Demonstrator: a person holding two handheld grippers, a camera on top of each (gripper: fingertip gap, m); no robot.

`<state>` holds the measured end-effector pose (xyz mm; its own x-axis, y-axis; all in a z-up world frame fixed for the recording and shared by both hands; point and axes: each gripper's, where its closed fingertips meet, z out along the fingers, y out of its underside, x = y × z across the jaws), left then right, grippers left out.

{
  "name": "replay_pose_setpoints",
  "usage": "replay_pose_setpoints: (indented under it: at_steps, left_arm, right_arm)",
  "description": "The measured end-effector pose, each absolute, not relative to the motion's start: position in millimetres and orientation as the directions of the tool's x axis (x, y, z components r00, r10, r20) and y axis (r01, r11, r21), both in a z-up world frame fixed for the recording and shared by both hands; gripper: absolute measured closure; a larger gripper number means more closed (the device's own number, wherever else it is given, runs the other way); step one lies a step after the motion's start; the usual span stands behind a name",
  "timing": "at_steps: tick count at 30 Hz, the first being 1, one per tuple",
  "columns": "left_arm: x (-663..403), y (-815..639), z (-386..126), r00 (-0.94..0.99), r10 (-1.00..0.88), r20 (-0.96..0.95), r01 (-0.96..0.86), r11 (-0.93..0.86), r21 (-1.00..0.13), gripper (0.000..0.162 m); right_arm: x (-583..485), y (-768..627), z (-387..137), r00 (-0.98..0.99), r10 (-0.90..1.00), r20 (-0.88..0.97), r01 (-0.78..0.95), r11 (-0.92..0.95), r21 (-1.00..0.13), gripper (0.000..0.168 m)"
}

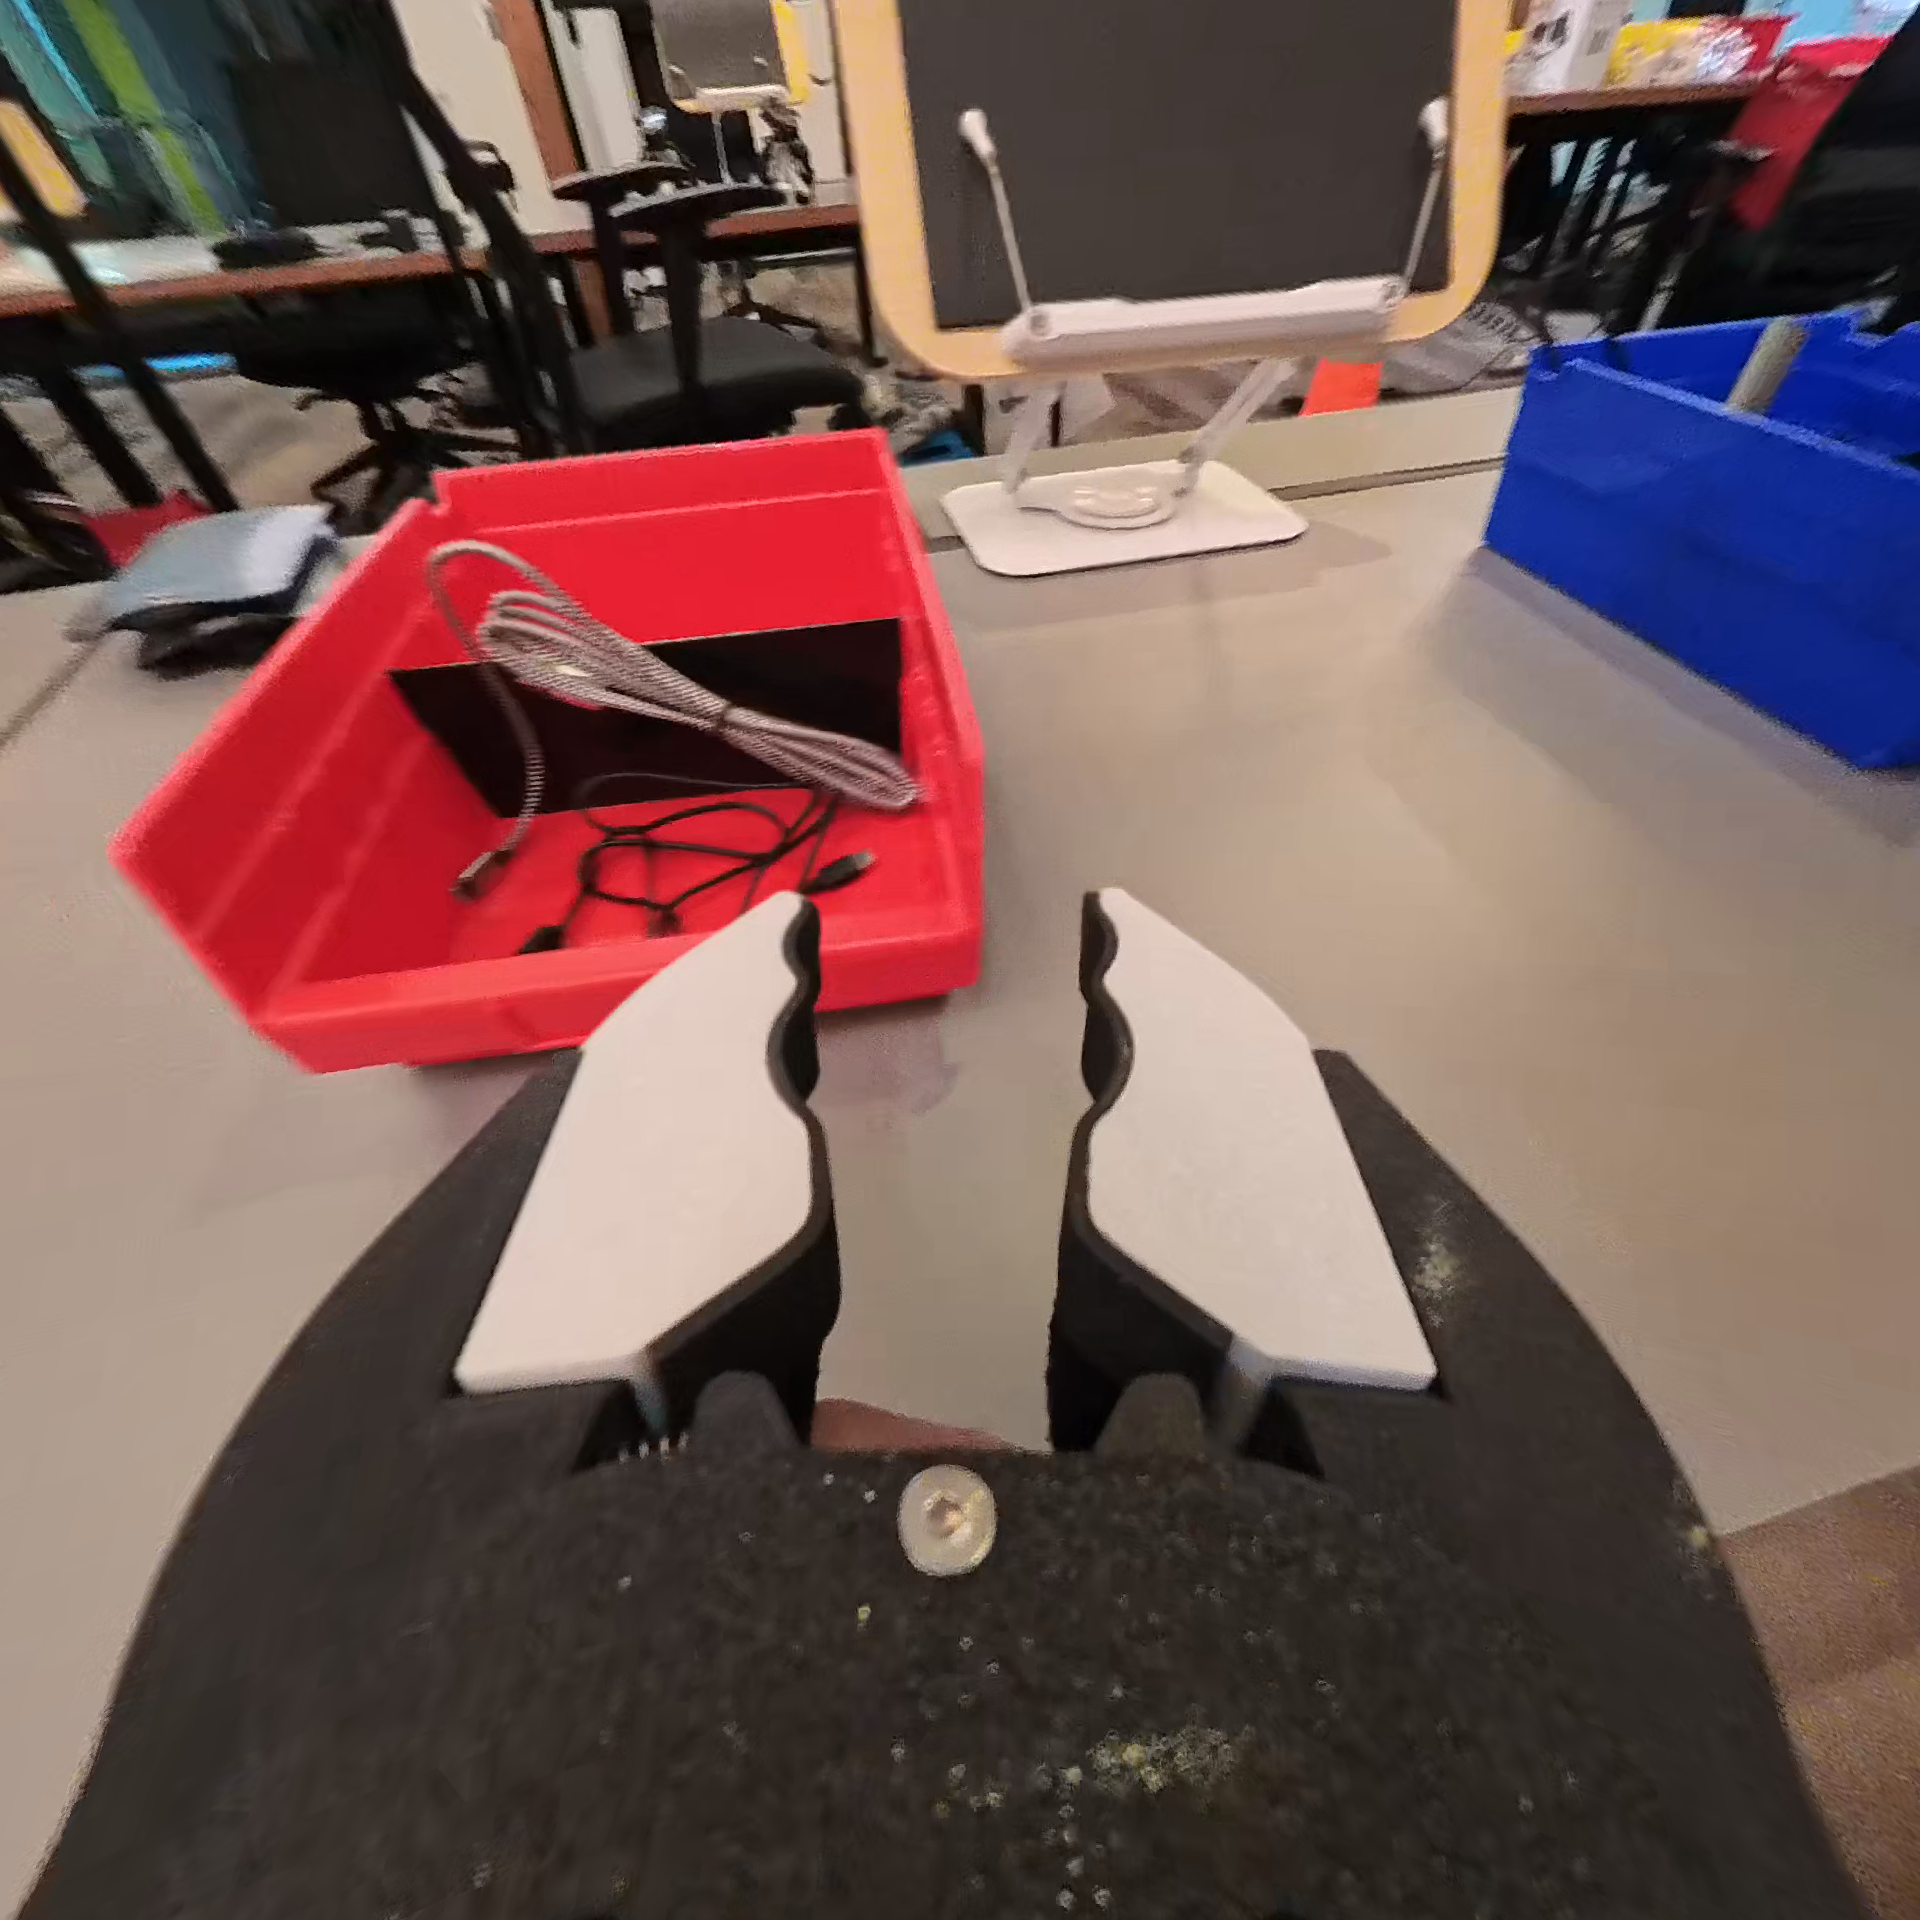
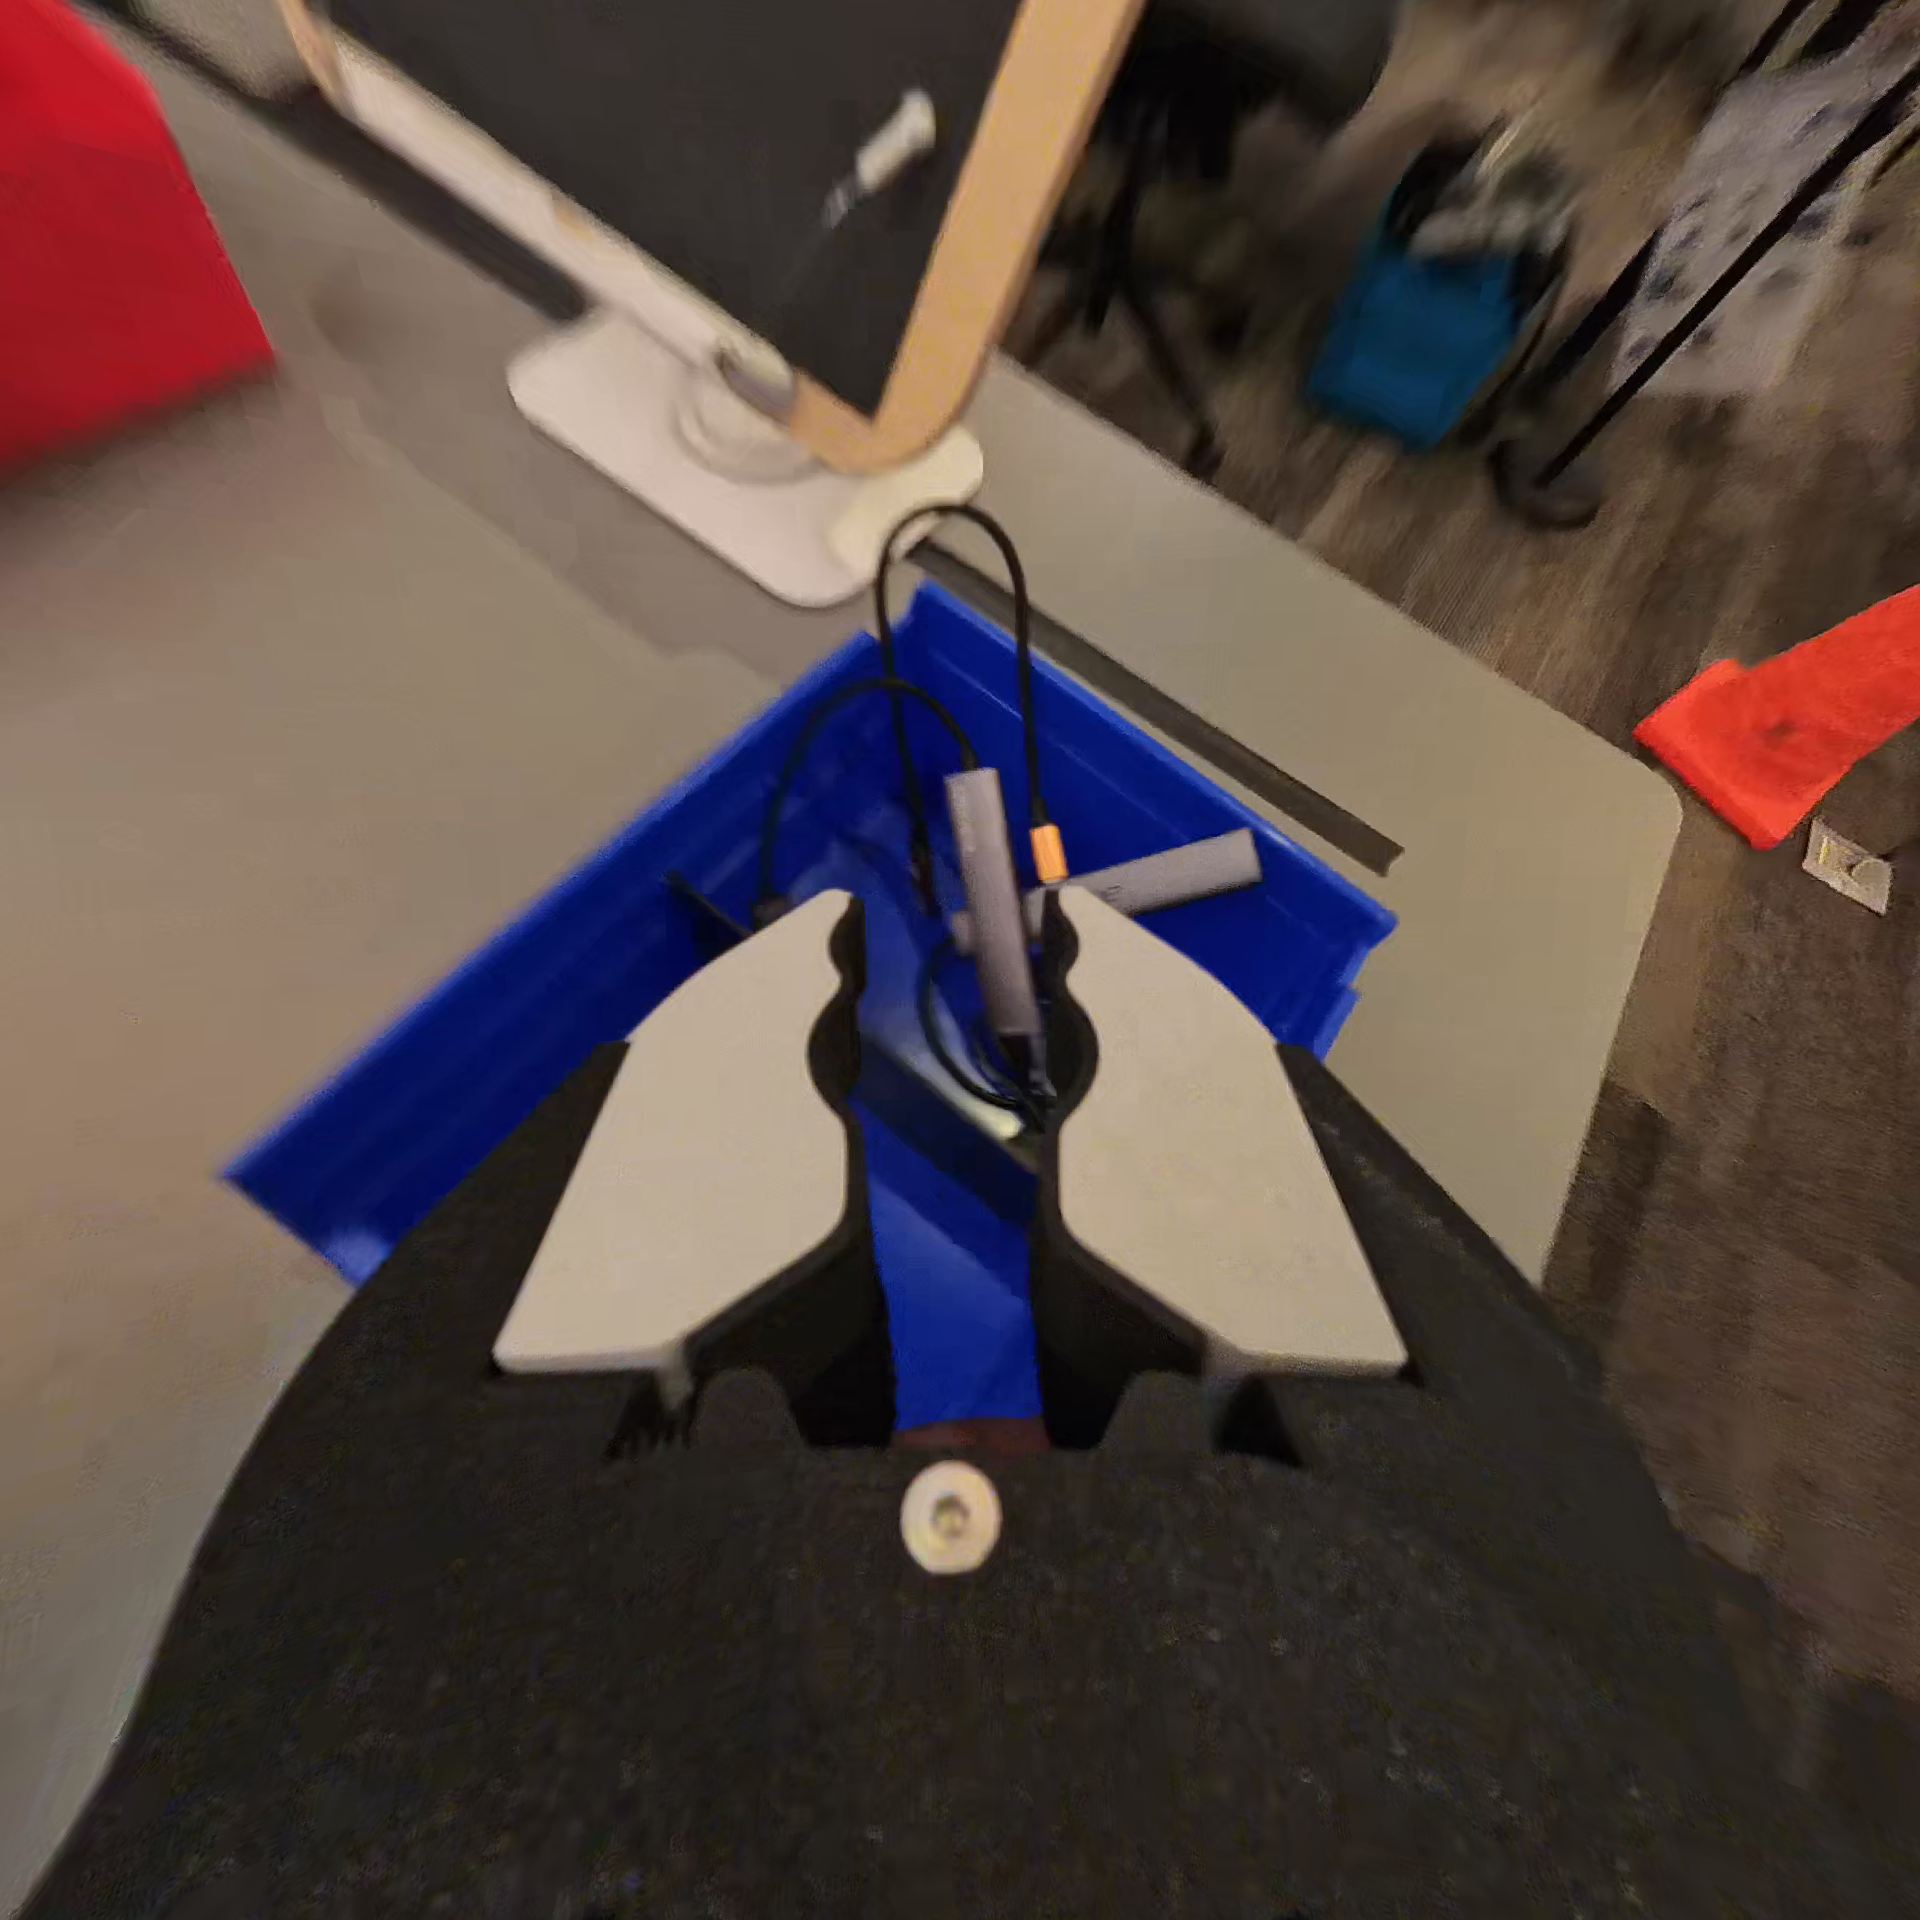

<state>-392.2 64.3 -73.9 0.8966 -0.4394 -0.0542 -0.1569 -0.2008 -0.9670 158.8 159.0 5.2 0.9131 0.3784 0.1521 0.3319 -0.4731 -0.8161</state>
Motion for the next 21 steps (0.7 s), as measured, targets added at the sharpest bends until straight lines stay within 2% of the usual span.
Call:
replay_pose_setpoints:
  at_steps: [3,5,7,10,12,15,21]
  left_arm:
    - [-415.7,64.4,-83.2,0.918,-0.393,-0.058,-0.148,-0.204,-0.968,0.114]
    - [-430.7,67.3,-91.4,0.938,-0.347,-0.012,-0.104,-0.248,-0.963,0.124]
    - [-440.2,72.0,-92.4,0.94,-0.34,0.019,-0.078,-0.27,-0.96,0.127]
    - [-452.0,79.4,-98.6,0.938,-0.345,-0.018,-0.122,-0.28,-0.952,0.127]
    - [-458.2,82.1,-103.2,0.938,-0.346,-0.037,-0.148,-0.298,-0.943,0.127]
    - [-460.4,83.7,-105.2,0.94,-0.34,-0.021,-0.134,-0.313,-0.94,0.129]
    - [-457.4,73.0,-106.2,0.939,-0.341,-0.049,-0.165,-0.321,-0.933,0.129]
  right_arm:
    - [141.3,107.9,-3.3,0.979,0.202,0.03,0.107,-0.383,-0.918,0.138]
    - [126.6,74.2,-35.0,0.989,0.069,-0.127,-0.097,-0.334,-0.938,0.14]
    - [116.9,41.2,-72.4,0.971,-0.079,-0.227,-0.24,-0.239,-0.941,0.144]
    - [94.7,7.4,-122.3,0.978,-0.137,-0.16,-0.194,-0.297,-0.935,0.143]
    - [83.4,5.2,-117.3,0.992,-0.085,-0.097,-0.121,-0.351,-0.929,0.141]
    - [86.8,7.5,-101.6,0.997,-0.076,0.003,-0.019,-0.285,-0.958,0.141]
    - [91.8,8.9,-117.4,0.996,-0.061,-0.062,-0.08,-0.35,-0.933,0.141]
